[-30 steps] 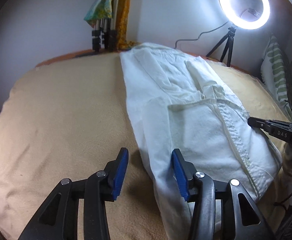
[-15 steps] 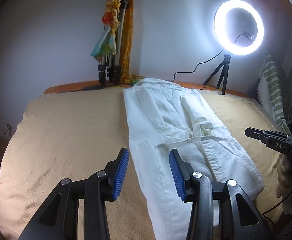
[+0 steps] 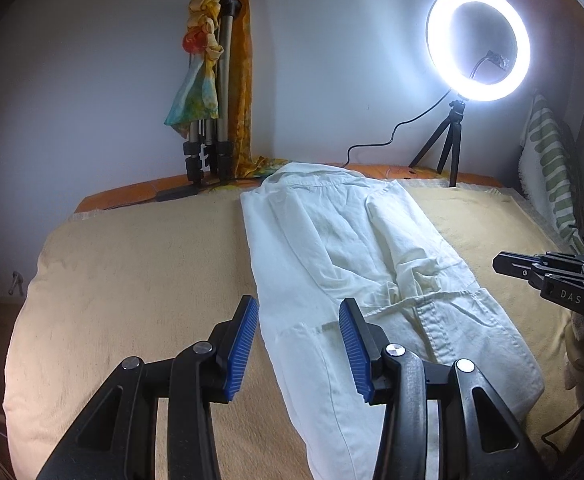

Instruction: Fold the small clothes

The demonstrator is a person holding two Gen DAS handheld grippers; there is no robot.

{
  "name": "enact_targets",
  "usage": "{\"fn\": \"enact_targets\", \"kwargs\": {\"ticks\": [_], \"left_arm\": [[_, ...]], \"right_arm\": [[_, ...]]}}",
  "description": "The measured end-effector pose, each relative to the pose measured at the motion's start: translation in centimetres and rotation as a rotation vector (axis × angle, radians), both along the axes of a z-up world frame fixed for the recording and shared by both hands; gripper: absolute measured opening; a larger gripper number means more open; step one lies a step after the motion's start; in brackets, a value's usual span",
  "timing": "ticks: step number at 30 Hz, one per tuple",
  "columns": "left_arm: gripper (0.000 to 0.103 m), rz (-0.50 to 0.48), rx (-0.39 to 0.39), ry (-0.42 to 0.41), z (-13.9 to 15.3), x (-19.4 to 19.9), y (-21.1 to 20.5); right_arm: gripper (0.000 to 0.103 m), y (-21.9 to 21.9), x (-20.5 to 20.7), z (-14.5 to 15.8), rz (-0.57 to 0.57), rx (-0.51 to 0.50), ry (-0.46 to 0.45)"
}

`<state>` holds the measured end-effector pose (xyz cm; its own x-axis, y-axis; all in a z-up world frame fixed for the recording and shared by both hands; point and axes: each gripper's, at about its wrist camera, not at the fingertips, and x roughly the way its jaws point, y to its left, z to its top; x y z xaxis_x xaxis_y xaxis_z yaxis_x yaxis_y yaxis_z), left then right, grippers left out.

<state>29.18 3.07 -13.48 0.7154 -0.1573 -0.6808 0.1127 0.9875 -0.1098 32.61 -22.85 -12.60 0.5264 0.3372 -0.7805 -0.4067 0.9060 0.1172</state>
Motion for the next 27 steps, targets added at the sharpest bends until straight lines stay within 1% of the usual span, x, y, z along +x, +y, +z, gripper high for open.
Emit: {"fn": "enact_targets", "kwargs": {"ticks": [3, 7, 11, 15, 16, 17, 19, 25, 27], "left_arm": [[0.045, -0.011, 0.0, 0.01, -0.2, 1.5, 0.3], [0.048, -0.008, -0.082, 0.04, -0.8, 3.9, 1.9], [0.049, 0.004, -0.131, 0.082, -1.9, 6.7, 3.3], [0.05, 0.025, -0.206, 0.124, -3.0, 9.9, 5.1], [0.05, 0.038, -0.221, 0.136, -3.4, 10.9, 5.6], [0.051, 0.047, -0.232, 0.143, -3.6, 11.6, 5.8], [0.051, 0.064, -0.25, 0.157, -4.3, 13.3, 6.2], [0.05, 0.078, -0.309, 0.212, -6.8, 17.6, 6.7], [0.05, 0.077, -0.33, 0.203, -7.0, 18.6, 6.8]], "right_arm": [[0.009, 0.1, 1.2, -0.4, 0.004, -0.015, 0.004], [0.009, -0.6, 3.5, -1.0, -0.004, 0.01, 0.027], [0.01, -1.4, 6.2, -1.8, -0.019, 0.029, 0.063], [0.011, -2.2, 9.5, -2.5, -0.039, 0.099, 0.121], [0.016, -2.5, 10.4, -2.8, -0.051, 0.116, 0.134], [0.025, -2.7, 11.2, -2.9, -0.06, 0.131, 0.145], [0.032, -2.9, 12.8, -3.3, -0.078, 0.151, 0.155], [0.032, -2.5, 16.6, -5.2, -0.077, 0.179, 0.197], [0.032, -2.3, 17.8, -5.8, -0.084, 0.18, 0.207]]}}
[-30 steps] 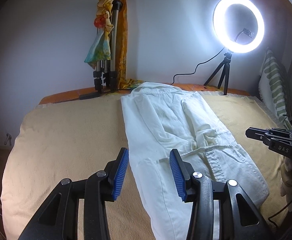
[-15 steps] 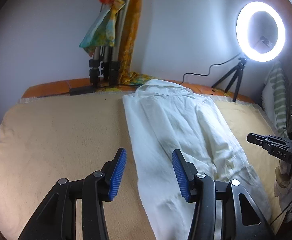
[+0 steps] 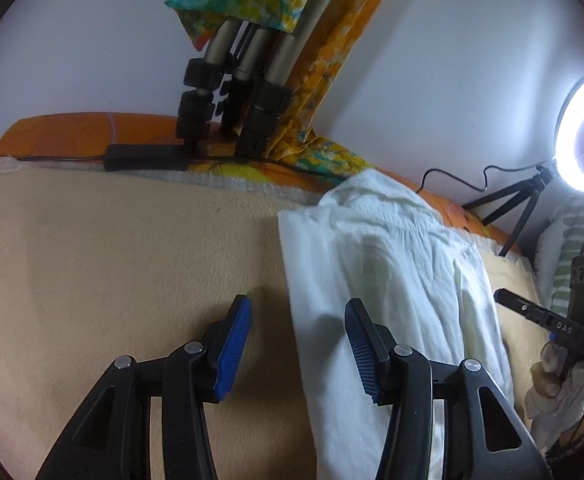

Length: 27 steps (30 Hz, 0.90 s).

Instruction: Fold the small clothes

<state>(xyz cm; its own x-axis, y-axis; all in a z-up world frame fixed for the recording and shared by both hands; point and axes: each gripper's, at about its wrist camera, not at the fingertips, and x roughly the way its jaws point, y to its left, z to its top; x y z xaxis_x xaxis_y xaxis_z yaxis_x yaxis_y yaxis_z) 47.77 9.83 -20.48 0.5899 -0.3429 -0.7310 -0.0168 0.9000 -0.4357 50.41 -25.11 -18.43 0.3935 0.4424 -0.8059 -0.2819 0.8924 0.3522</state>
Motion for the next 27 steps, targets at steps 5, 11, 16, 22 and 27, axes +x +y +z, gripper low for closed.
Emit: {"fn": "enact_targets", "kwargs": {"ticks": [5, 11, 16, 22, 27], "left_arm": [[0.046, -0.033, -0.013, -0.012, 0.5, 2.7, -0.9], [0.024, -0.039, -0.072, -0.005, 0.2, 5.1, -1.5], [0.005, -0.011, -0.115, 0.004, -0.2, 5.4, -0.7], [0.002, -0.037, -0.073, -0.046, 2.4, 4.5, -0.8], [0.002, -0.05, -0.07, -0.089, 5.1, 3.3, -1.1]], "right_arm": [[0.032, 0.1, 2.8, -0.8, -0.042, 0.062, 0.021], [0.032, 0.6, 4.8, -1.4, -0.07, 0.124, 0.035], [0.007, 2.0, 4.8, -2.0, -0.04, 0.08, 0.036], [0.004, 1.0, 4.0, 0.2, -0.059, 0.107, -0.012], [0.003, 1.0, 2.6, 3.1, -0.049, 0.102, -0.047]]}}
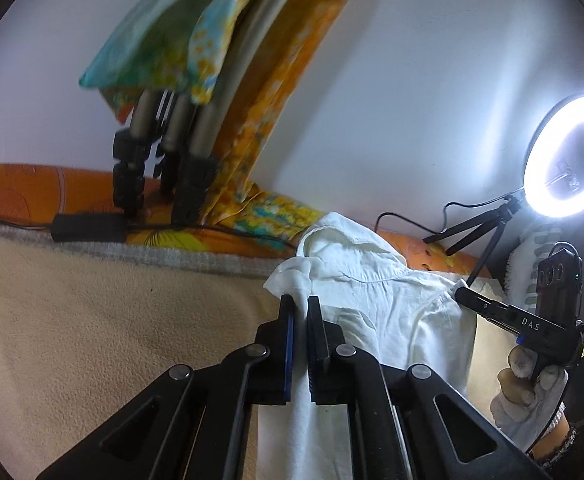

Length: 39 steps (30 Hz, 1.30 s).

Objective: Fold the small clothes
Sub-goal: 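Grasp the collar end with both grippers and lift it over the shirt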

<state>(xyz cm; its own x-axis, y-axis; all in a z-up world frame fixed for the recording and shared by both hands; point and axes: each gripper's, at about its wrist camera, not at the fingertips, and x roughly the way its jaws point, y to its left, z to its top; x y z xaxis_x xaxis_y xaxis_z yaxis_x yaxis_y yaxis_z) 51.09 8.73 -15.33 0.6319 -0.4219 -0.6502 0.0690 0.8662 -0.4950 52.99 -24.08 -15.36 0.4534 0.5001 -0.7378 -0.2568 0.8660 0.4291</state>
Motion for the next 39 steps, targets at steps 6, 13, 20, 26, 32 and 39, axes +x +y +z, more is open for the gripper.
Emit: {"fn": "enact_targets", "kwargs": {"ticks": [6, 13, 20, 26, 32, 39], "left_arm": [[0.002, -0.003, 0.01, -0.054, 3.9, -2.7, -0.3], [0.002, -0.009, 0.023, -0.11, 7.7, -7.0, -0.7], [0.002, -0.02, 0.019, -0.147, 9.5, -13.5, -0.8], [0.001, -0.034, 0.044, -0.168, 10.2, -19.1, -1.4], [0.001, -0.054, 0.099, -0.181, 9.2, -25.2, -2.2], [0.001, -0.086, 0.203, -0.138, 4.8, -30.7, -3.4]], "right_arm": [[0.003, -0.3, -2.5, 4.3, 0.015, 0.012, -0.051], [0.003, 0.1, -7.7, 9.1, 0.042, 0.008, -0.109], [0.003, -0.1, -14.0, 11.7, 0.072, -0.014, -0.137], [0.003, -1.1, -19.8, 12.9, 0.072, -0.039, -0.16], [0.003, -1.4, -26.9, 11.6, 0.086, -0.13, -0.188], [0.003, -1.8, -32.1, 7.3, 0.095, -0.229, -0.157]]}}
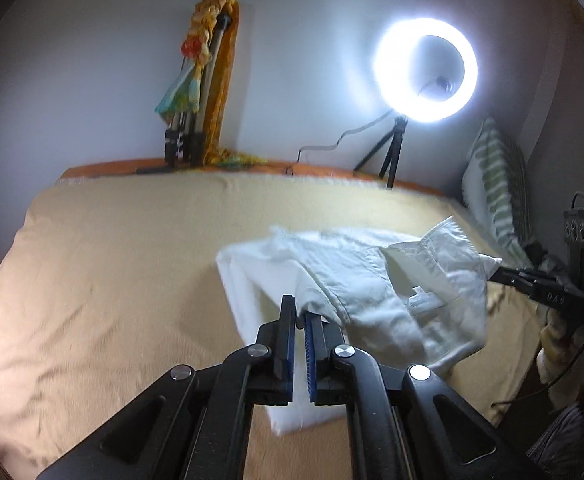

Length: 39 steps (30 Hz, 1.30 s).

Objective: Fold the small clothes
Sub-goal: 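Grasp the collar end with both grippers and lift it over the shirt, then lay the collar end onto the folded hem and open both grippers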

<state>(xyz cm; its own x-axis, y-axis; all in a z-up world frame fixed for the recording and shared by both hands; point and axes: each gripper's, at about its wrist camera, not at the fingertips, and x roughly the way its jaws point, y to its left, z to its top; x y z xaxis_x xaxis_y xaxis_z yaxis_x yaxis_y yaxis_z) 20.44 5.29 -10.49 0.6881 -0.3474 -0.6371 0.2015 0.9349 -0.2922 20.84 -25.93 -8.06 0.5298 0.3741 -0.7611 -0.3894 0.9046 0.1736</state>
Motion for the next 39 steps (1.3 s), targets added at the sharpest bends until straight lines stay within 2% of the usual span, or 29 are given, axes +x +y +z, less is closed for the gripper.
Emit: {"fn": "enact_targets", "kwargs": {"ticks": [5, 8, 10, 12, 13, 14, 15, 16, 17, 19, 20, 22, 24, 25, 26, 28, 31, 33, 35, 37, 39], "left_arm": [[0.001, -0.014, 0.006, 0.07, -3.3, -2.4, 0.2], [0.004, -0.005, -0.009, 0.076, -3.6, -3.9, 0.9], [0.016, 0.008, -0.041, 0.077, -3.3, -4.2, 1.7], [0.034, 0.028, -0.118, 0.09, -3.2, -4.0, 2.9], [0.034, 0.045, -0.175, 0.104, -3.1, -3.8, 3.6], [0.036, 0.059, -0.218, 0.112, -3.2, -3.6, 4.1], [0.039, 0.075, -0.273, 0.124, -3.3, -3.2, 4.6], [0.039, 0.089, -0.323, 0.14, -3.5, -3.0, 5.0], [0.04, 0.099, -0.381, 0.163, -3.8, -2.5, 5.4], [0.039, 0.104, -0.479, 0.212, -4.7, -1.4, 5.7], [0.038, 0.097, -0.503, 0.233, -5.2, -0.9, 5.6], [0.028, 0.083, -0.528, 0.27, -6.0, 0.1, 5.0], [0.01, 0.06, -0.548, 0.3, -6.6, 0.8, 4.5], [0.005, 0.054, -0.553, 0.311, -6.8, 1.1, 4.2], [0.0, 0.047, -0.556, 0.32, -7.0, 1.3, 4.0], [0.0, 0.041, -0.559, 0.321, -6.9, 1.4, 3.7], [0.0, 0.022, -0.606, 0.321, -6.0, 0.9, 4.0], [0.0, 0.007, -0.6, 0.31, -5.5, 0.3, 4.1], [0.0, 0.009, -0.515, 0.312, -5.8, 0.0, 3.9], [0.0, 0.014, -0.421, 0.353, -7.4, -0.1, 3.2], [0.0, 0.017, -0.392, 0.36, -8.3, -0.3, 2.9]], "right_arm": [[0.003, -0.1, -2.1, -2.2, 0.005, -0.094, 0.017], [0.003, -1.8, -2.3, -2.6, -0.05, -0.072, 0.057], [0.003, -3.6, -2.1, -2.6, -0.107, -0.002, 0.092], [0.004, -5.4, -1.6, -2.5, -0.157, 0.123, 0.133], [0.009, -6.3, -1.2, -2.6, -0.181, 0.207, 0.164], [0.019, -6.9, -0.9, -2.7, -0.194, 0.278, 0.189], [0.024, -7.5, -0.7, -3.0, -0.208, 0.358, 0.217], [0.037, -7.9, -0.5, -3.4, -0.216, 0.413, 0.242], [0.041, -7.9, -0.2, -3.8, -0.22, 0.451, 0.264], [0.041, -7.7, 0.4, -4.9, -0.218, 0.519, 0.326], [0.041, -7.6, 0.7, -5.5, -0.22, 0.544, 0.349], [0.041, -7.3, 1.2, -6.7, -0.228, 0.597, 0.399], [0.041, -6.9, 1.7, -7.6, -0.227, 0.627, 0.429], [0.036, -6.6, 1.9, -7.9, -0.224, 0.636, 0.435], [0.025, -6.2, 2.2, -8.1, -0.208, 0.643, 0.442], [0.009, -5.0, 2.4, -7.7, -0.185, 0.619, 0.421], [0.005, -3.7, 2.0, -5.3, -0.128, 0.552, 0.331], [0.005, -3.3, 1.4, -3.4, -0.103, 0.457, 0.241], [0.004, -3.1, 1.0, -2.6, -0.099, 0.328, 0.175], [0.004, -2.8, 1.2, -4.1, -0.096, 0.275, 0.214], [0.004, -1.9, 1.1, -5.7, -0.083, 0.185, 0.242]]}}
